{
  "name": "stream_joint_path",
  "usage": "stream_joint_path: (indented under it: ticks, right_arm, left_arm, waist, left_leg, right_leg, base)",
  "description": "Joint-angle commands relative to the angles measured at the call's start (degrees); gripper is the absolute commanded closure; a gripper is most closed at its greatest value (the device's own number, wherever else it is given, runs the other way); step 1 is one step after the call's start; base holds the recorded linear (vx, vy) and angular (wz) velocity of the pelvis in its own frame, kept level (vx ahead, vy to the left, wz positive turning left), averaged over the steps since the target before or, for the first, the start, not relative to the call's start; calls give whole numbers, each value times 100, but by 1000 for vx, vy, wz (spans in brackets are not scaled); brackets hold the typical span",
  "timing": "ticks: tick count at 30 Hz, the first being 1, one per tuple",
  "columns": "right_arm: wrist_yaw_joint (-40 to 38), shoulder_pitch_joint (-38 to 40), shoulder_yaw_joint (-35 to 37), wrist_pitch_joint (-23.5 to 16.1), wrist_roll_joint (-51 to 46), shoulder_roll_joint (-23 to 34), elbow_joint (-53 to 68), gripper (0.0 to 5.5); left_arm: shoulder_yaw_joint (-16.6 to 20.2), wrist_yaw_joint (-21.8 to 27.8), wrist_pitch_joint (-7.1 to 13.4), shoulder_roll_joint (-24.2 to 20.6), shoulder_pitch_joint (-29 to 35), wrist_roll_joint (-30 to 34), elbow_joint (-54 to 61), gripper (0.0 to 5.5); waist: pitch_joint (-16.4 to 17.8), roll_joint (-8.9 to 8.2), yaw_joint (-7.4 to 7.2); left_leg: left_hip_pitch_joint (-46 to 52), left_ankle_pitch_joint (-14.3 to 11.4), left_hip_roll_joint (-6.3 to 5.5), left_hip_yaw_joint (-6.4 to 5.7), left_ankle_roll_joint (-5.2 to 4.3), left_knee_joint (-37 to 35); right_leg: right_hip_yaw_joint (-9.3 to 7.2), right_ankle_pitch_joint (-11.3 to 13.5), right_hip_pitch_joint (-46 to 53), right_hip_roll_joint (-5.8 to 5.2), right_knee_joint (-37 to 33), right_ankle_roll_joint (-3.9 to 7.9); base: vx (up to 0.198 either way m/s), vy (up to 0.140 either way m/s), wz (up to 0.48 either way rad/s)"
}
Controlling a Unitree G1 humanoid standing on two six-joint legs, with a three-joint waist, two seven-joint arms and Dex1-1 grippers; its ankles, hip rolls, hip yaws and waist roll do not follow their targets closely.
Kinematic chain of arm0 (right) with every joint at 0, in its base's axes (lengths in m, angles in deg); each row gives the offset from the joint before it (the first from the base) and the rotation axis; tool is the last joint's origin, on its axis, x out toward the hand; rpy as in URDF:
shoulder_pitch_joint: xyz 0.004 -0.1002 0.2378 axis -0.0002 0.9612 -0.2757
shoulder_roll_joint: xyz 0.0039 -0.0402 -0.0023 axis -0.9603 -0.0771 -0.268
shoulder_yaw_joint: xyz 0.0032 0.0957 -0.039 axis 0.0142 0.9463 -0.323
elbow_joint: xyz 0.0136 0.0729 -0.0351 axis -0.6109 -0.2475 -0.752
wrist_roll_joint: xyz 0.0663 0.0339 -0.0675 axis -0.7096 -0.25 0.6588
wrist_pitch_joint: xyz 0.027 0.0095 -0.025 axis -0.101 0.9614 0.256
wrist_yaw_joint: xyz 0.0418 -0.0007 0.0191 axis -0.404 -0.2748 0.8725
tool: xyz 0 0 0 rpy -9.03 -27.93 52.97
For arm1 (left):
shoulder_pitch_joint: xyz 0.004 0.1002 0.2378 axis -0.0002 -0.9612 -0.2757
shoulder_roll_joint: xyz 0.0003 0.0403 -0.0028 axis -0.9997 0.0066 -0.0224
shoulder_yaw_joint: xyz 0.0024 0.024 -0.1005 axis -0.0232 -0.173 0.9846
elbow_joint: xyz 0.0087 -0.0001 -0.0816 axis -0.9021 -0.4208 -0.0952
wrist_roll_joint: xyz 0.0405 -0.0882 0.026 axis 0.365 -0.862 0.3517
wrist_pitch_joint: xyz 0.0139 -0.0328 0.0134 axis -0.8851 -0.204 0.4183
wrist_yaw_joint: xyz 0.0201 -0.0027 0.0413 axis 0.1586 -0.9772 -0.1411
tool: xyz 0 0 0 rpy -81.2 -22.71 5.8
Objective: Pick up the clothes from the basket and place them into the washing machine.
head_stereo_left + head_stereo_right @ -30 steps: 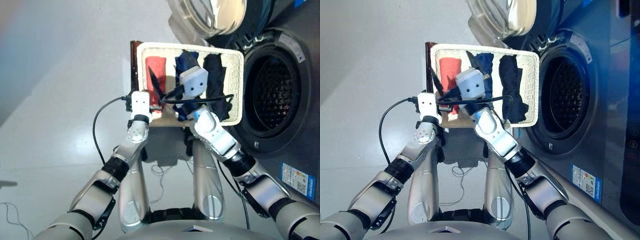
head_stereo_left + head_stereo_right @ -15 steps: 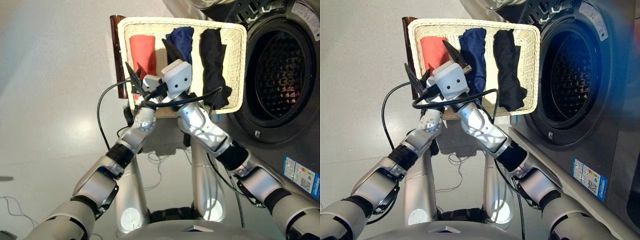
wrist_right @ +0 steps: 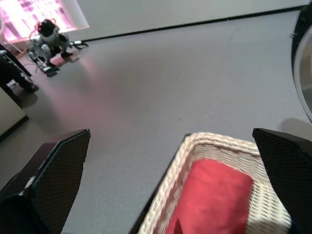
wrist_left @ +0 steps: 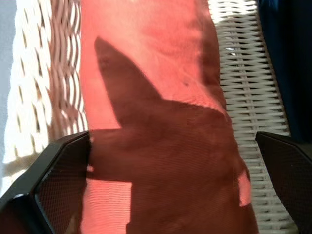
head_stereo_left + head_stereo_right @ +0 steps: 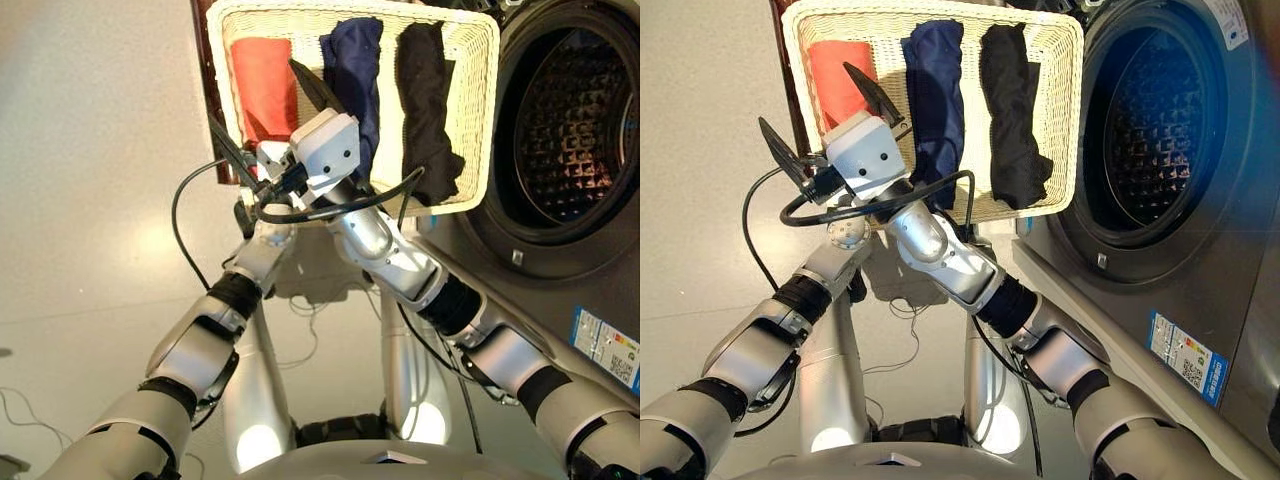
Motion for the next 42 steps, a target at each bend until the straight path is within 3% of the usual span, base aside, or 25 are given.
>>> stream_joint_path:
  ticks: [1,11,17,20,21,22,23,30,34,35,36,37,42]
  right_arm:
    - [-36,-72,-35,-408,-158,-119,807,0]
    - [-70,-33,58,-430,-245,91,903,0]
    - [32,-39,56,-386,-427,105,877,0]
    - [104,-16,46,-385,-483,138,890,0]
    - [109,-3,44,-384,-498,151,884,0]
    - [119,23,42,-388,-530,152,864,0]
    - [124,49,42,-397,-548,171,866,0]
    - [235,251,242,-336,-626,492,922,0]
    - [276,616,724,-359,-836,1089,1058,0]
    - [297,709,829,-354,-947,1220,1101,0]
    - [299,786,809,-351,-951,1207,1100,0]
    - [350,915,1063,-400,-1249,1480,1206,0]
    - [752,1386,1315,-454,-2273,2022,1471,0]
  left_arm:
    - [108,-371,308,-92,133,-179,-110,0]
    - [325,-607,283,-127,40,-207,-86,0]
    - [264,-8,154,-188,315,-881,-548,0]
    - [186,113,139,-256,443,-908,-593,0]
    - [166,140,141,-249,450,-959,-605,289]
    - [153,151,141,-239,451,-973,-608,393]
    - [139,171,146,-240,446,-968,-591,550]
    - [96,208,214,-373,81,-662,68,550]
    - [24,124,169,-785,-447,575,1167,550]
    - [49,130,179,-837,-529,827,1374,550]
    - [35,130,174,-820,-609,829,1376,550]
    - [124,159,232,-993,-867,1153,1909,550]
    - [268,345,265,-1443,-1641,1816,3106,550]
  waist:
    - [-51,-40,-32]
    - [-51,-49,-13]
    - [-51,-61,-41]
    - [-51,-58,-47]
    - [-51,-55,-47]
    - [-51,-48,-45]
    - [-51,-48,-46]
    - [-51,-29,-18]
    - [-51,-20,9]
    - [-51,-25,15]
    - [-51,-20,21]
    - [-51,-35,41]
    - [-51,-21,116]
  left_leg:
    - [-45,-875,111,-132,-206,744]
    - [-239,-891,107,-195,-187,848]
    - [-300,-876,97,-209,-183,886]
    - [-306,-881,102,-203,-185,903]
    - [-307,-879,105,-202,-189,910]
    - [-298,-874,105,-198,-193,901]
    - [-280,-870,105,-199,-195,885]
    - [49,-781,58,-143,-194,577]
    - [622,-646,-24,-62,-192,53]
    - [668,-400,-55,1,-150,-190]
    - [836,-592,-51,-25,-192,-142]
    - [1074,-321,-113,53,-153,-493]
    - [2063,-147,-235,176,-192,-1184]
  right_leg:
    - [267,-108,-252,-194,-33,436]
    - [300,-94,-410,-159,1,432]
    - [314,-77,-458,-150,15,426]
    - [329,-69,-461,-147,11,429]
    - [331,-69,-455,-148,9,431]
    - [331,-68,-442,-150,-2,432]
    - [334,-65,-425,-153,-17,436]
    - [306,4,-127,-130,-235,437]
    - [241,126,426,-139,-673,461]
    - [217,356,462,-139,-881,443]
    - [212,161,623,-144,-807,475]
    - [185,447,893,-142,-1200,482]
    - [91,583,1897,-212,-1848,551]
  base:
    - [0,0,0]
    - [0,0,0]
    - [0,0,0]
    - [0,0,0]
    - [0,0,0]
    - [0,0,0]
    - [0,0,0]
    - [0,0,0]
    - [13,5,4]
    - [0,0,0]
    - [0,0,0]
    - [81,0,96]
    - [70,-21,16]
